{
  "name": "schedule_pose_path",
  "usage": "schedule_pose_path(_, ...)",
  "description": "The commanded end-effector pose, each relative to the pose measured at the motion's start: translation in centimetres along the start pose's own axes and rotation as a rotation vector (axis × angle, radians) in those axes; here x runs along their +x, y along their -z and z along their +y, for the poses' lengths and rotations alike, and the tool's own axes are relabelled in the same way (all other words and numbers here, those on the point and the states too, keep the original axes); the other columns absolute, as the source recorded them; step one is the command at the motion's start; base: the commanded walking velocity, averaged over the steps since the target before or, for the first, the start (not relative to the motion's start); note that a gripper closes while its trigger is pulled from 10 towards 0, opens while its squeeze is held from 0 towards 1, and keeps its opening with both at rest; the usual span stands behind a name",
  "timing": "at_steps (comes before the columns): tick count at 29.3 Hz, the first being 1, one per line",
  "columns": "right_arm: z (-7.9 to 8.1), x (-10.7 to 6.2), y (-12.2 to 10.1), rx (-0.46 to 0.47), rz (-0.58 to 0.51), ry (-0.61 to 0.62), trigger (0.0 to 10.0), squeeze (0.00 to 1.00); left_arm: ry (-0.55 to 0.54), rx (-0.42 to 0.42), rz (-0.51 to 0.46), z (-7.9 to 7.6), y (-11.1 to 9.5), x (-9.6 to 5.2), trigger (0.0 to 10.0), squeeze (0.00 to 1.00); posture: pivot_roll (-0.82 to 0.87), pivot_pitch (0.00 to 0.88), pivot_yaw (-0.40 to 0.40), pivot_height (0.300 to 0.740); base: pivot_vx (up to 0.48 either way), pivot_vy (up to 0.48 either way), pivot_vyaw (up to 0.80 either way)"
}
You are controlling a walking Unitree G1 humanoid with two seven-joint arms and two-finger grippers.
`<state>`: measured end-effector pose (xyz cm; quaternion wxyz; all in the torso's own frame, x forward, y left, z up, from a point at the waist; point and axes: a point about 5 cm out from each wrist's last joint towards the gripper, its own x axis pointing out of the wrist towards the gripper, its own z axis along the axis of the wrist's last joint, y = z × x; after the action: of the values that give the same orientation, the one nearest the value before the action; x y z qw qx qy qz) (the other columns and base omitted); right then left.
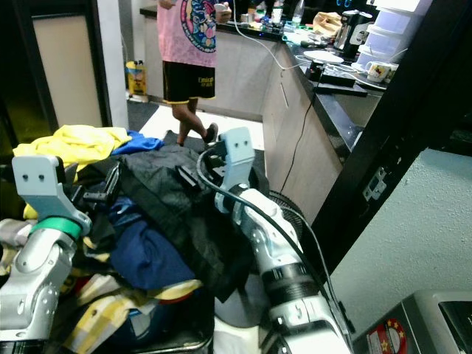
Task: Clothes washing
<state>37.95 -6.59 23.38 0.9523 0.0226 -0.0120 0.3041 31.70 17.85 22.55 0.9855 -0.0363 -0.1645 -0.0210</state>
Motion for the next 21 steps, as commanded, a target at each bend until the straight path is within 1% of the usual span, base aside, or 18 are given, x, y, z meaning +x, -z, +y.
schedule_pose_path(1,-0.3,0.1,0.2,-0.001,0.032,0.015,10.0,0.00,0.016,0.008,0.038,-0.5,0.7,-0.3,10.0,0.00,0.00,0.021,-0.104,0.740,0.000,0.000,0.00)
schedule_pose_path(2,-0.3,0.1,0.2,-0.001,0.032,0.015,10.0,0.00,0.016,0.008,0.038,-0.5,0.7,-0.3,10.0,0.00,0.00,0.021,-0.104,0.740,0.000,0.000,0.00)
schedule_pose_path(3,0.1,0.1,0.3,0.007,0.042,-0.030,10.0,0.00,0.014,0.008,0.039,-0.5,0.7,-0.3,10.0,0.00,0.00,0.021,-0.104,0.740,0.000,0.000,0.00)
schedule_pose_path(5,0.1,0.1,0.3,0.007,0.042,-0.030,10.0,0.00,0.014,0.008,0.039,-0.5,0.7,-0.3,10.0,0.00,0.00,0.021,-0.104,0.740,0.000,0.000,0.00)
schedule_pose_path(6,0.9,0.1,0.4,0.009,0.049,-0.105,10.0,0.00,0.014,0.007,0.040,-0.5,0.7,-0.3,10.0,0.00,0.00,0.020,-0.106,0.740,0.000,0.000,0.00)
schedule_pose_path(7,2.0,-0.2,0.8,-0.008,0.079,-0.211,10.0,0.00,0.015,0.010,0.042,-0.5,0.7,-0.3,10.0,0.00,0.00,0.022,-0.102,0.740,0.000,0.000,0.00)
schedule_pose_path(8,2.0,-0.2,0.8,-0.008,0.079,-0.211,10.0,0.00,0.015,0.010,0.042,-0.5,0.7,-0.3,10.0,0.00,0.00,0.022,-0.102,0.740,0.000,0.000,0.00)
schedule_pose_path(9,2.9,-0.5,1.5,-0.040,0.119,-0.302,10.0,0.00,0.017,0.016,0.043,-0.5,0.7,-0.4,10.0,0.00,0.00,0.023,-0.103,0.740,0.000,0.000,0.00)
schedule_pose_path(11,2.9,-0.5,1.5,-0.040,0.119,-0.302,10.0,0.00,0.017,0.016,0.043,-0.5,0.7,-0.4,10.0,0.00,0.00,0.023,-0.103,0.740,0.000,0.000,0.00)
schedule_pose_path(12,3.5,-0.9,2.0,-0.070,0.154,-0.365,10.0,0.00,0.021,0.023,0.045,-0.5,0.7,-0.3,10.0,0.00,0.00,0.024,-0.101,0.740,0.000,0.000,0.00)
schedule_pose_path(13,3.5,-0.9,2.0,-0.070,0.154,-0.365,10.0,0.00,0.021,0.023,0.045,-0.5,0.7,-0.3,10.0,0.00,0.00,0.024,-0.101,0.740,0.000,0.000,0.00)
schedule_pose_path(14,3.8,-1.2,2.6,-0.112,0.187,-0.414,10.0,0.00,0.023,0.026,0.047,-0.5,0.7,-0.3,10.0,0.00,0.00,0.024,-0.102,0.740,0.000,0.000,0.00)
schedule_pose_path(15,3.8,-1.2,2.6,-0.112,0.187,-0.414,10.0,0.00,0.023,0.026,0.047,-0.5,0.7,-0.3,10.0,0.00,0.00,0.024,-0.102,0.740,0.000,0.000,0.00)
schedule_pose_path(16,4.0,-1.5,2.9,-0.154,0.206,-0.442,10.0,0.00,0.028,0.035,0.049,-0.6,0.8,-0.3,10.0,0.00,0.00,0.025,-0.103,0.740,0.000,0.000,0.00)
schedule_pose_path(18,4.0,-1.5,2.9,-0.154,0.206,-0.442,10.0,0.00,0.028,0.035,0.049,-0.6,0.8,-0.3,10.0,0.00,0.00,0.025,-0.103,0.740,0.000,0.000,0.00)
schedule_pose_path(19,4.0,-1.6,3.1,-0.180,0.217,-0.459,10.0,0.00,0.032,0.040,0.050,-0.7,0.8,-0.3,10.0,0.00,0.00,0.025,-0.103,0.740,0.000,0.000,0.00)
schedule_pose_path(21,4.0,-1.6,3.1,-0.180,0.217,-0.459,10.0,0.00,0.032,0.040,0.050,-0.7,0.8,-0.3,10.0,0.00,0.00,0.025,-0.103,0.740,0.000,0.000,0.00)
